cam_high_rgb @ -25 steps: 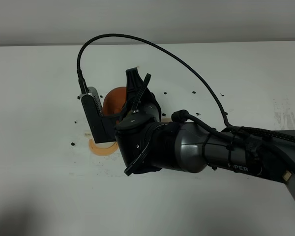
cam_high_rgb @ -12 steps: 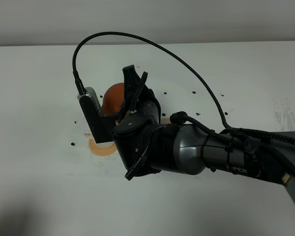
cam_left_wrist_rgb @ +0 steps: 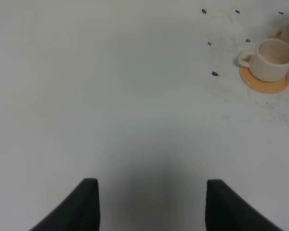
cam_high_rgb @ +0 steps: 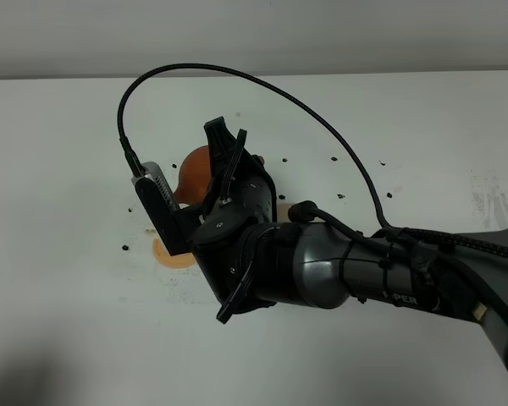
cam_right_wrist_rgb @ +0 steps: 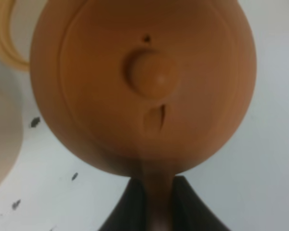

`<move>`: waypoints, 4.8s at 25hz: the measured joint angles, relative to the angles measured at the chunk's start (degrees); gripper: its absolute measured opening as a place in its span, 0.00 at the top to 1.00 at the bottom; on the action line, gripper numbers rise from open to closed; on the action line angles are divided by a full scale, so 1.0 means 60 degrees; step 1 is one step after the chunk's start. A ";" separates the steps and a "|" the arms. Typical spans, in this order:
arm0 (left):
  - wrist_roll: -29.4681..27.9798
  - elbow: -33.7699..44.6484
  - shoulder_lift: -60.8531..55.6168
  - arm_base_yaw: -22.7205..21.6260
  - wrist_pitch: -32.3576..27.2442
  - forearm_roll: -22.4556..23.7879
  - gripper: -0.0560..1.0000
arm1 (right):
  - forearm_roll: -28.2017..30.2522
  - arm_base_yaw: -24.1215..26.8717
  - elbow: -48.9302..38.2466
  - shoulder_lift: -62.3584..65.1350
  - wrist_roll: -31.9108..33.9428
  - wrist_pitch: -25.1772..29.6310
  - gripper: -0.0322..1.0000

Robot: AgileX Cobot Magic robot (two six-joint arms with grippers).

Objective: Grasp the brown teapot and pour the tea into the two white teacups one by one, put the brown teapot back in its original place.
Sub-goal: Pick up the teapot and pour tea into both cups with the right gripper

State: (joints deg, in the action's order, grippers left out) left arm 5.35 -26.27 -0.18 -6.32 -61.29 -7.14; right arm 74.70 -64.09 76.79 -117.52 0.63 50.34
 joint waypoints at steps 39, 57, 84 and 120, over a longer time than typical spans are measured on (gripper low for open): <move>0.0000 0.0000 0.0000 0.0000 0.0000 0.0000 0.46 | 0.2036 -0.0076 -0.0186 -0.0322 0.0189 -0.0061 0.85; -0.0004 0.0000 0.0000 0.0000 0.0000 0.0000 0.46 | 0.2239 -0.0076 -0.0281 -0.0333 0.0081 -0.0059 0.85; 0.0006 0.0000 0.0000 0.0000 0.0000 0.0000 0.46 | 0.3045 -0.0076 -0.0775 -0.0333 0.0194 -0.0085 0.85; 0.0006 0.0000 0.0000 0.0000 0.0000 0.0000 0.46 | 0.4015 0.0039 -0.0805 -0.0333 0.0223 -0.0474 0.85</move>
State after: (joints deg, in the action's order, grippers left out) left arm 5.38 -26.27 -0.18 -6.32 -61.29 -7.14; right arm 98.79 -63.85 71.95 -119.52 1.97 47.49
